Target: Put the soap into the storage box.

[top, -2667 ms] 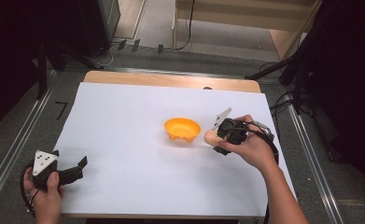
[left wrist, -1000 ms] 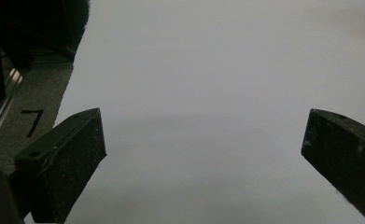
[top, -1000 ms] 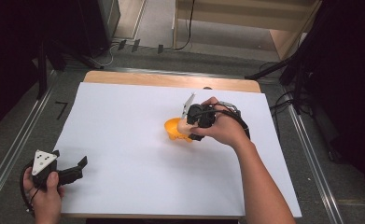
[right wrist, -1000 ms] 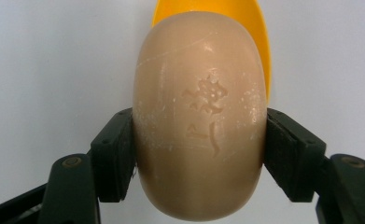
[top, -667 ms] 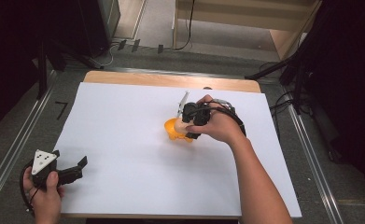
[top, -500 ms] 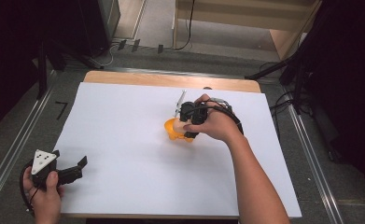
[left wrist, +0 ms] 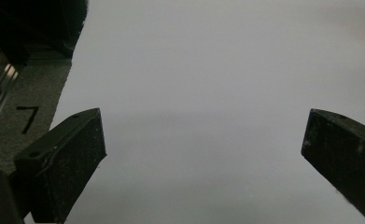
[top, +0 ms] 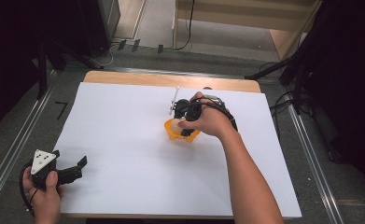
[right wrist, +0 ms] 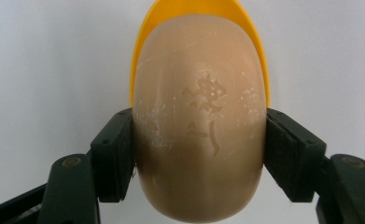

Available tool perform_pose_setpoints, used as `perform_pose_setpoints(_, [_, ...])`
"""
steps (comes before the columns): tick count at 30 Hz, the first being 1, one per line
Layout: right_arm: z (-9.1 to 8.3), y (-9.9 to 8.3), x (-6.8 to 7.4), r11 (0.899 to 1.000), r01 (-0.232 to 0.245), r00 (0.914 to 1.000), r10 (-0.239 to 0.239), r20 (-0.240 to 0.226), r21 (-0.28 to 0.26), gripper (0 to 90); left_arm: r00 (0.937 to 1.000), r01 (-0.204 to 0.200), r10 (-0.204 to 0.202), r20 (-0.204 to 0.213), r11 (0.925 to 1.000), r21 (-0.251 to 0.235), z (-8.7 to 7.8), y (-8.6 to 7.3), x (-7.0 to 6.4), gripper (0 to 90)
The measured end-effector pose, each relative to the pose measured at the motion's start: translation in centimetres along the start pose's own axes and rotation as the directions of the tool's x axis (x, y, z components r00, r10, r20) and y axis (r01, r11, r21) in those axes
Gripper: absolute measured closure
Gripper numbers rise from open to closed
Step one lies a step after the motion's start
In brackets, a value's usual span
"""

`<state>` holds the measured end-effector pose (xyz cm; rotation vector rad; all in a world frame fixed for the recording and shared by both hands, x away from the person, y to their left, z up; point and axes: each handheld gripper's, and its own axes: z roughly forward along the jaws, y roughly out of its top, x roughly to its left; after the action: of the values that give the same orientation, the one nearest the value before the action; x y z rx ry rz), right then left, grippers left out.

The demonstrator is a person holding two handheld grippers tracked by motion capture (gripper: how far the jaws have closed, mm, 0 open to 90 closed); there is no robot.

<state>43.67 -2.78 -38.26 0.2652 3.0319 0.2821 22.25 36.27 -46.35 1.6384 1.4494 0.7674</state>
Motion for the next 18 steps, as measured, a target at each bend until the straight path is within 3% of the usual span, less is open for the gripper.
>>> perform_pose_setpoints(4, [0.17,0.02,-0.05,1.000,-0.013,0.9999,0.013,-0.001,0.004,33.2,1.0000,0.001,-0.001,0.000,1.0000,0.001,0.01,0.00,0.02,0.1])
perform_pose_setpoints(8, [0.33,0.10,-0.04,1.000,0.003,1.0000,-0.003,-0.008,0.006,32.9,1.0000,0.007,-0.007,0.001,1.0000,0.003,-0.03,0.01,0.07,0.1])
perform_pose_setpoints(10, [0.28,0.11,-0.08,1.000,-0.003,1.0000,0.003,0.009,0.001,32.2,1.0000,0.007,-0.007,0.002,1.0000,0.003,-0.03,0.01,0.09,0.1])
perform_pose_setpoints(13, [-0.24,-0.02,-0.28,0.999,-0.039,0.9991,0.040,0.014,-0.031,31.8,1.0000,0.008,-0.008,0.002,1.0000,0.001,-0.03,0.01,0.11,0.1])
perform_pose_setpoints(18, [-0.45,-0.61,-0.20,0.998,-0.059,0.9980,0.060,0.019,-0.027,29.3,1.0000,0.009,-0.009,0.003,1.0000,0.001,-0.03,0.01,0.15,0.1])
